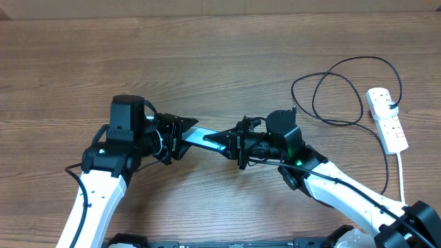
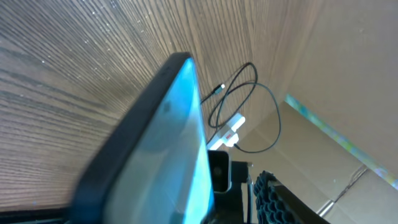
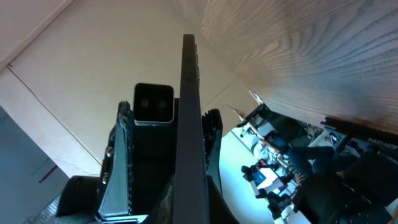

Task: Plug charger to phone and switch on socket
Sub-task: 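Move the left gripper to the phone's bottom end and grasp it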

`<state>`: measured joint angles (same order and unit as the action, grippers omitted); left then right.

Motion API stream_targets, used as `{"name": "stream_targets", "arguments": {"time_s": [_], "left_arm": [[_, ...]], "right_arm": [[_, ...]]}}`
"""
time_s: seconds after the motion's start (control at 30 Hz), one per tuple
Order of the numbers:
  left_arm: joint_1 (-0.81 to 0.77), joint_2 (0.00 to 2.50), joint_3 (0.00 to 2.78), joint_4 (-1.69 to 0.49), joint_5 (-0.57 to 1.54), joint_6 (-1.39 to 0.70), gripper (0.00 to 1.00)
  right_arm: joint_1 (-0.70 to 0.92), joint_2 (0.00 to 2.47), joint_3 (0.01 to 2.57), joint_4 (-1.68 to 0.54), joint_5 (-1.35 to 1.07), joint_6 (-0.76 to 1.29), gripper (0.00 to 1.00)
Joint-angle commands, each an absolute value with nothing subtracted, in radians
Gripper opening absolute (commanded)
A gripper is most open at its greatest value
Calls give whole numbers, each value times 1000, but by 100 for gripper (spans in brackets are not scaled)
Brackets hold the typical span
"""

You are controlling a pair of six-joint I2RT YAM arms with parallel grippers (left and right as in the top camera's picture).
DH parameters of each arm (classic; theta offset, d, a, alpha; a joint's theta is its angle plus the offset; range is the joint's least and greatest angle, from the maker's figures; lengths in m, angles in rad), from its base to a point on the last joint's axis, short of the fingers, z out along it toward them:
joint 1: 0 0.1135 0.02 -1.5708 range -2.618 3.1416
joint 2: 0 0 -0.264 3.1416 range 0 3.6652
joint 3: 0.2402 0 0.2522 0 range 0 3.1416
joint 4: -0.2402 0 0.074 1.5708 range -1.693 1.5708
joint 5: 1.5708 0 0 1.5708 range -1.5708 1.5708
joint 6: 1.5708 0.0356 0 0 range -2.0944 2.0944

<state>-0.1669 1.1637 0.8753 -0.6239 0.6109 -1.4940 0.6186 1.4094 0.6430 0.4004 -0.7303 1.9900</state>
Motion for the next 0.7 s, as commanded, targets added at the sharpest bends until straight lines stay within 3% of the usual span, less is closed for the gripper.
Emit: {"name": "stream_targets", "arguments": {"time_s": [0.0,0.3,0.67], "left_arm": [[-187,1172,872,-619,582,-1510,44],[-210,1172,872,-616,566,-1527,31],[-210,1172,872,-614,565,-1547,21]], "right_arm": [[642,1401,663,418,-749,1990,4],[649,1401,663,418,-729,1994,4],[649,1401,663,418,-679,1994,4]]}}
